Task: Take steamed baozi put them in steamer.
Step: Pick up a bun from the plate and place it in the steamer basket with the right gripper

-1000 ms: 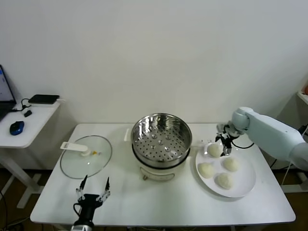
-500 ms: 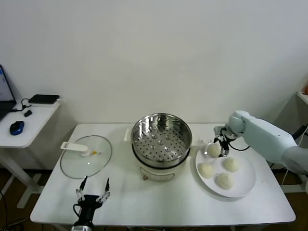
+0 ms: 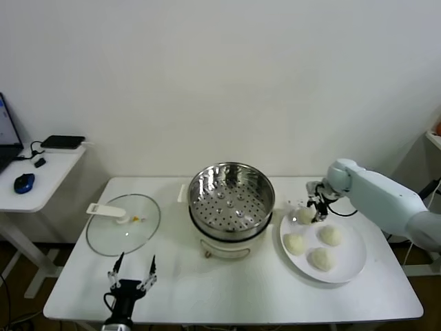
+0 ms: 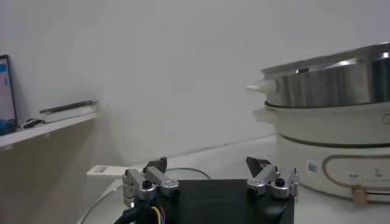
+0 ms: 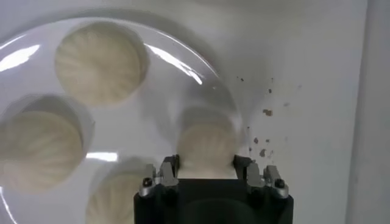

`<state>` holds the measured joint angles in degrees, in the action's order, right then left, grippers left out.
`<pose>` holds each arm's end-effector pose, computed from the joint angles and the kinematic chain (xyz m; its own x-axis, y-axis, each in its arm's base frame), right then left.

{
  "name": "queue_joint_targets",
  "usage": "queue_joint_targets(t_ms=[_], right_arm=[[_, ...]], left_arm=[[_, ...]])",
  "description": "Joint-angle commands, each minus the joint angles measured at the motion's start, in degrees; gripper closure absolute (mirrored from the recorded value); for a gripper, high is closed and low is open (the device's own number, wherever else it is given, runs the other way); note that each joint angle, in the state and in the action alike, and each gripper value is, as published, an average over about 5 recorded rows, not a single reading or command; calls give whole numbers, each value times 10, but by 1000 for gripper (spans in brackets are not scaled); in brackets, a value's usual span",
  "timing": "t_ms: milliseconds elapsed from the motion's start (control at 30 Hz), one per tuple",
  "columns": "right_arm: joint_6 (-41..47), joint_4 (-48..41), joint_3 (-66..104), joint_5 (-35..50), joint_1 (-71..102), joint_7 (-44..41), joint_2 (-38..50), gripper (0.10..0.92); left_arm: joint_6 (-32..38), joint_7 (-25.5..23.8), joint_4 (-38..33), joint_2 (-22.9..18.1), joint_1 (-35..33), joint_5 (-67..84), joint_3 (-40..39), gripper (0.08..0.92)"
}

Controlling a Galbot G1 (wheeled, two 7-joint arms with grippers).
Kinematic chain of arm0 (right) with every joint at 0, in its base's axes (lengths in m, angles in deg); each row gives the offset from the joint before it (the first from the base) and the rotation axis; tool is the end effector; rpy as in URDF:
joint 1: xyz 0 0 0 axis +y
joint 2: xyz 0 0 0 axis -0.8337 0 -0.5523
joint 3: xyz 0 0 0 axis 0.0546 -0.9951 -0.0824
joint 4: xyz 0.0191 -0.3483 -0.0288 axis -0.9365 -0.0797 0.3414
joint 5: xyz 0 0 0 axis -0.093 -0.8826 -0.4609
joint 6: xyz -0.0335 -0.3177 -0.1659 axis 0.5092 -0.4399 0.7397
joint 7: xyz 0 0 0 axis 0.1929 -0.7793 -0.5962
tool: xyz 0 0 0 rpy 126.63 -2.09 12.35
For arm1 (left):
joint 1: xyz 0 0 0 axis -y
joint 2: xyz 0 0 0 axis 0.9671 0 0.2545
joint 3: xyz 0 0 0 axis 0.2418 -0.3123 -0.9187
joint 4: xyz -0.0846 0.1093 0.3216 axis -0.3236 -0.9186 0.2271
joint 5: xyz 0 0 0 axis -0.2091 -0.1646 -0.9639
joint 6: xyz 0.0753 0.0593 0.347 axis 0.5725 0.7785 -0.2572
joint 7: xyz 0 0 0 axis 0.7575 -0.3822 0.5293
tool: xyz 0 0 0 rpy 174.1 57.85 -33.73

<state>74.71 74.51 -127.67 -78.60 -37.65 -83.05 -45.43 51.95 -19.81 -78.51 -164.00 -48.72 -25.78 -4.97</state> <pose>0.5898 -0.1494 -0.2080 -0.2145 -0.0607 0.9748 -0.9687 -0.1142 -0.2203 0.1416 0.0493 -0.3998 -0.9963 -0.0261 0.0817 -0.0085 0.9779 0.2089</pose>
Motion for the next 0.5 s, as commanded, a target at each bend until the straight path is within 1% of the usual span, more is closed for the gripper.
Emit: queue_joint_targets(t_ms=[33, 167, 333, 400, 500], right_arm=[[-7, 76, -55, 31, -71, -2, 28, 423], [-58, 138, -157, 89, -206, -20, 35, 423], [-126, 169, -231, 158, -355, -47, 8, 423], [-152, 173, -241, 169, -386, -57, -6, 423], [-204, 169, -247, 156, -413, -63, -29, 423]], left_arm=[[0, 0, -3, -28, -1, -1, 1, 177], [0, 1, -5, -28, -2, -2, 1, 177], [3, 3, -4, -28, -5, -6, -1, 177], [5, 4, -5, -28, -6, -7, -1, 177], [8, 5, -5, -28, -8, -7, 0, 177]])
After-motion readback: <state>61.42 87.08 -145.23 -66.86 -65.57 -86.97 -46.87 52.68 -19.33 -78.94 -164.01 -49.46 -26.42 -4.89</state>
